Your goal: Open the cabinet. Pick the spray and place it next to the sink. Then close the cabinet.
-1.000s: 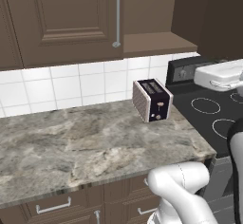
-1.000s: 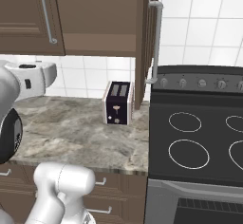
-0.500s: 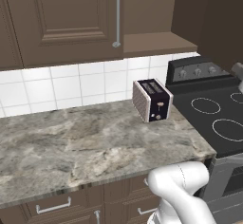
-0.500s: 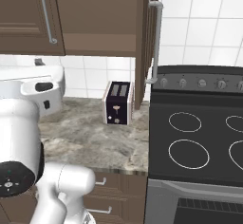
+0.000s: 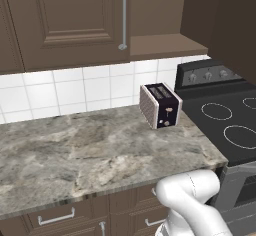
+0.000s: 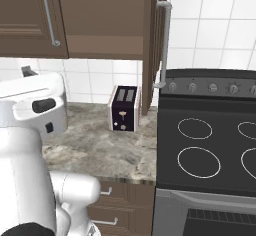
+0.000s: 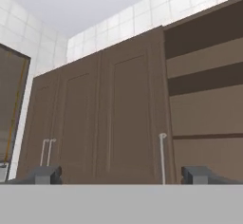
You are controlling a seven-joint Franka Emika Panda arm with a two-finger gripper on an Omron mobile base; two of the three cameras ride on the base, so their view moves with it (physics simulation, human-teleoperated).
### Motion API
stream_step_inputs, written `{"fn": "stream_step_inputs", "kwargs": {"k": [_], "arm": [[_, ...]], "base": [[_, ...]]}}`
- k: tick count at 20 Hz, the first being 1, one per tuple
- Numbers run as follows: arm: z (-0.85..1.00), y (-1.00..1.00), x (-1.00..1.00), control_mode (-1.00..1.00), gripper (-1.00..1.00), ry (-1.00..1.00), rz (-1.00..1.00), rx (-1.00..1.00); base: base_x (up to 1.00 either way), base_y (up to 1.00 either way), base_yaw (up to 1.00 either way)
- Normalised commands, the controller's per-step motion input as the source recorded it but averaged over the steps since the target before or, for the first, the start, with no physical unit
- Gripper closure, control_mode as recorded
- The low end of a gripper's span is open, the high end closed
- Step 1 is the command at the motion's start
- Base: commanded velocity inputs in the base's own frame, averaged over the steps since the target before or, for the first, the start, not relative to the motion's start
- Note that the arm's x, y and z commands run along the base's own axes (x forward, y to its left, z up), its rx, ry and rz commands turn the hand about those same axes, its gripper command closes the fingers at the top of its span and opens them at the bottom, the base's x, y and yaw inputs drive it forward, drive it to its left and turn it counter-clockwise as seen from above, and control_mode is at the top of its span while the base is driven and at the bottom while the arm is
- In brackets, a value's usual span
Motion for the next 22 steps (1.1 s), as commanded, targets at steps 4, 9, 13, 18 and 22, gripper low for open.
{"fn": "stream_step_inputs", "kwargs": {"k": [4, 9, 13, 18, 22], "arm": [[-0.01, -0.35, -0.07, -1.0, -1.0, 0.0, 0.11, -0.08], [-0.2, -0.43, 0.04, -1.0, -1.0, 0.0, 0.12, -0.08], [-0.18, -0.7, 0.27, -1.0, -1.0, -0.01, 0.1, -0.01], [-0.14, -0.85, 0.29, -1.0, -1.0, -0.03, 0.08, 0.0], [-0.1, -0.79, 0.32, -1.0, -1.0, -0.01, 0.04, 0.0]], "base": [[0.0, 0.0, 0.0], [0.0, 0.0, 0.0], [0.0, 0.0, 0.0], [0.0, 0.0, 0.0], [0.0, 0.0, 0.0]]}}
